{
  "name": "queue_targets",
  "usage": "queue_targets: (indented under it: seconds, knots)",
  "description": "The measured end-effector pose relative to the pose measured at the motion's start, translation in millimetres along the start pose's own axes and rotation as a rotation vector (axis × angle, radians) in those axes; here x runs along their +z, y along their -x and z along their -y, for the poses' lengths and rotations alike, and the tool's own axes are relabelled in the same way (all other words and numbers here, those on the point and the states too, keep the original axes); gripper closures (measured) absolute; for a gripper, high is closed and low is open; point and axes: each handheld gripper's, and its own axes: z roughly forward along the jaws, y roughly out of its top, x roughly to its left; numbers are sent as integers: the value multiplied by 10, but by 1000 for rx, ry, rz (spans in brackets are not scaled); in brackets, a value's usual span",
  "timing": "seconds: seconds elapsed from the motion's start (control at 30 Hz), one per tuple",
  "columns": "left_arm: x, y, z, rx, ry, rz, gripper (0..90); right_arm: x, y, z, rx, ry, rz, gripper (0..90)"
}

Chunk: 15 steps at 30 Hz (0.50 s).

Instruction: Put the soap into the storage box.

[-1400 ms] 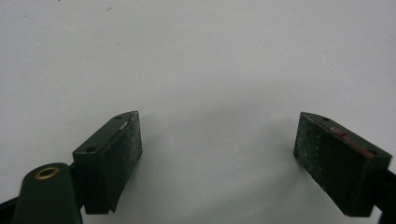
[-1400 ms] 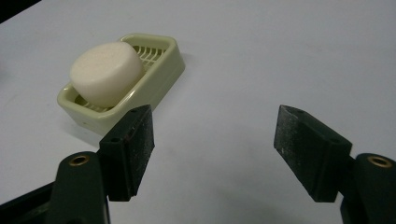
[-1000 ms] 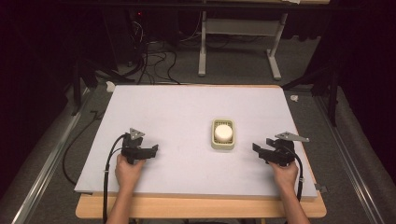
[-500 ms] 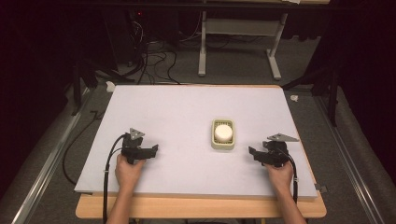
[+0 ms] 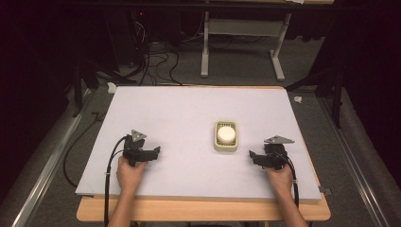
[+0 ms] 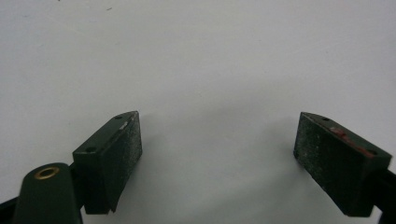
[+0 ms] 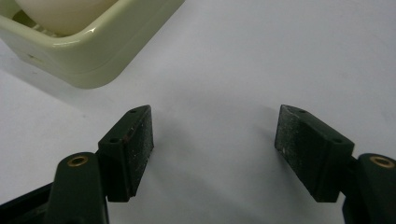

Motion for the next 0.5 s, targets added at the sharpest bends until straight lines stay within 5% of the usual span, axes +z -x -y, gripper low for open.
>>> queue_targets:
  seconds: [0.5]
  knots:
    - [1,0,1,0,1,-1,156,5,-34,15,-22,3,16,269]
